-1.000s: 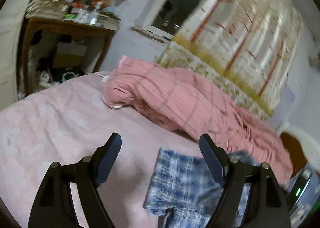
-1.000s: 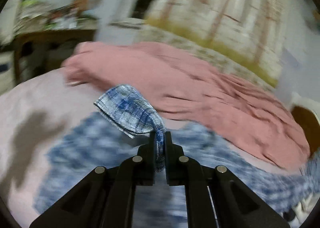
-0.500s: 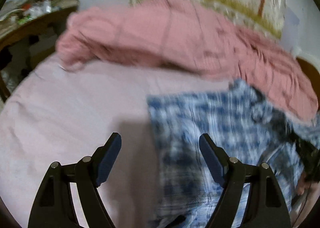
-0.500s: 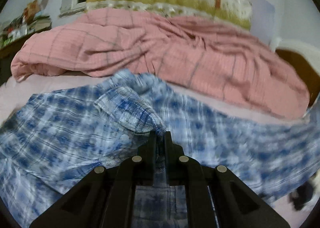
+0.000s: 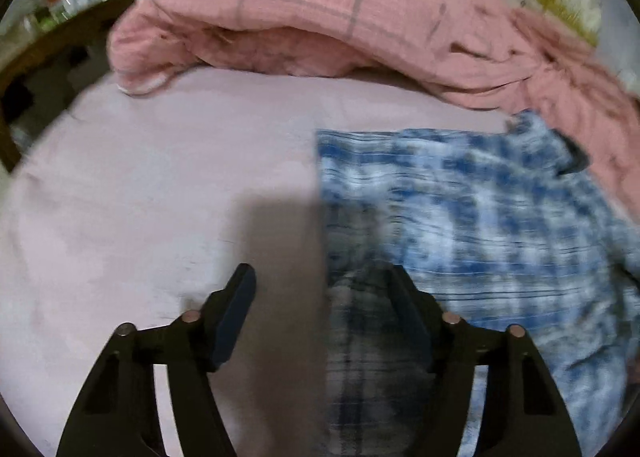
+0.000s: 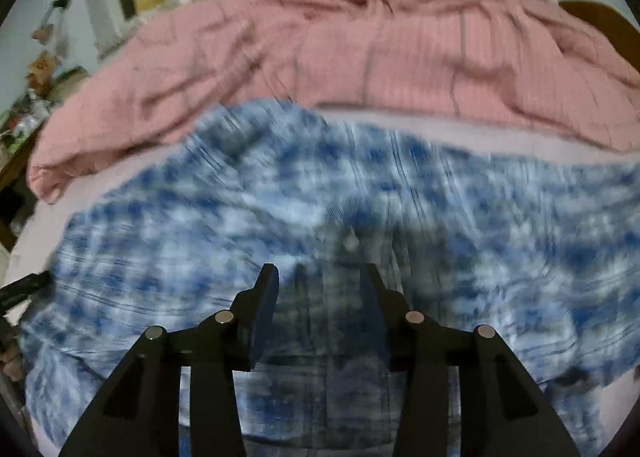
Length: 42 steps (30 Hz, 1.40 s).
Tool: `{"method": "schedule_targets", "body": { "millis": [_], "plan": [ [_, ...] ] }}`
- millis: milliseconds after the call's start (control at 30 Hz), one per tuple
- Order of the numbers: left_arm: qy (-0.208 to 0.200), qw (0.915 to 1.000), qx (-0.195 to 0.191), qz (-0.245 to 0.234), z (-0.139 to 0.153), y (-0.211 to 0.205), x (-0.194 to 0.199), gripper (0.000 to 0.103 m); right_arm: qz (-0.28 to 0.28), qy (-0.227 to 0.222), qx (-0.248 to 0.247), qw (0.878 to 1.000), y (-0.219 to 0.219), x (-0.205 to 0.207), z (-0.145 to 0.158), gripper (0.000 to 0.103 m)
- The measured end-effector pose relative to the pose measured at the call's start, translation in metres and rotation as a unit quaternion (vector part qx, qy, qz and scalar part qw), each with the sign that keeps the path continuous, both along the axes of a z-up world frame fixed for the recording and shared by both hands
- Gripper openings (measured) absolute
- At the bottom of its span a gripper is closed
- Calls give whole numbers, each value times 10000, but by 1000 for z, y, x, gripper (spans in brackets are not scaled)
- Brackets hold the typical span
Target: Fold large clothes
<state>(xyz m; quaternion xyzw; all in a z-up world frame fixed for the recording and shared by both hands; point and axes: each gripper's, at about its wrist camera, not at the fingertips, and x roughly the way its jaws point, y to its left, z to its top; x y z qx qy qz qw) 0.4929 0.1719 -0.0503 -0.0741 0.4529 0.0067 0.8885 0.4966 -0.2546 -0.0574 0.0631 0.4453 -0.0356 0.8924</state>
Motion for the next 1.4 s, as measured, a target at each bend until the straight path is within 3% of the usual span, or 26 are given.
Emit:
{"method": "schedule_targets", "body": {
  "millis": [67,133,167,200,233,267,300,433,500,600,667,733,800,933,1033,1200,1300,1333,1400],
  "plan": [
    [31,9999,-114,-39,-3,0,3,63,-125,134,26,9998,-5,2,-8,44],
    [73,9999,45,-52,-7,-7,5,63,-74,41,175,9998,-7,0,-7,44],
    [54,9999,152,-26,-9,-10,5,61,64,33,275,9996,-7,-1,-9,39],
    [24,9997,253,15,-10,-12,8,48,263,16,459,9986,-6,-2,-15,16],
    [-27,9995,321,55,-9,-13,7,36,192,-21,506,9985,-10,-2,-16,10],
    [-91,9995,281,67,-8,-12,7,5,154,-95,609,9980,-13,-4,-14,8],
    [-149,9998,107,41,-6,-9,6,1,127,-276,664,9973,-14,-8,-7,5],
    [-880,9960,-149,4,25,1,-10,1,265,-1140,237,9928,-1,-32,40,4],
    [-990,9949,-182,-18,32,7,-13,1,339,-1360,-98,9901,11,-41,59,4],
    [-441,9987,-135,195,11,10,0,1,295,-808,-394,9955,21,-27,42,4],
    [42,9990,302,339,-11,7,13,0,197,-216,-481,9984,18,-9,12,4],
    [11,9981,483,385,-15,7,12,0,279,265,-413,9984,14,1,-14,6],
    [-85,9977,500,448,-8,10,10,0,270,146,-373,9988,10,0,-12,7],
    [-744,9959,309,409,23,13,-6,3,58,-305,-294,9991,2,-11,15,25],
    [-1350,9906,190,67,53,-2,-26,11,-34,-572,-164,9982,-8,-23,38,27],
    [-1795,9821,551,-112,91,-31,-50,15,-293,-848,229,9957,-22,-49,84,39],
    [-2348,9707,490,-132,132,-39,-87,15,222,-1370,955,9857,-19,-75,125,39],
    [-2587,9644,526,-135,148,-44,-104,15,326,-1561,915,9829,-18,-86,137,44],
    [-2929,9545,526,-203,176,-60,-132,15,313,-2042,366,9777,-16,-112,164,52]
  ]
}}
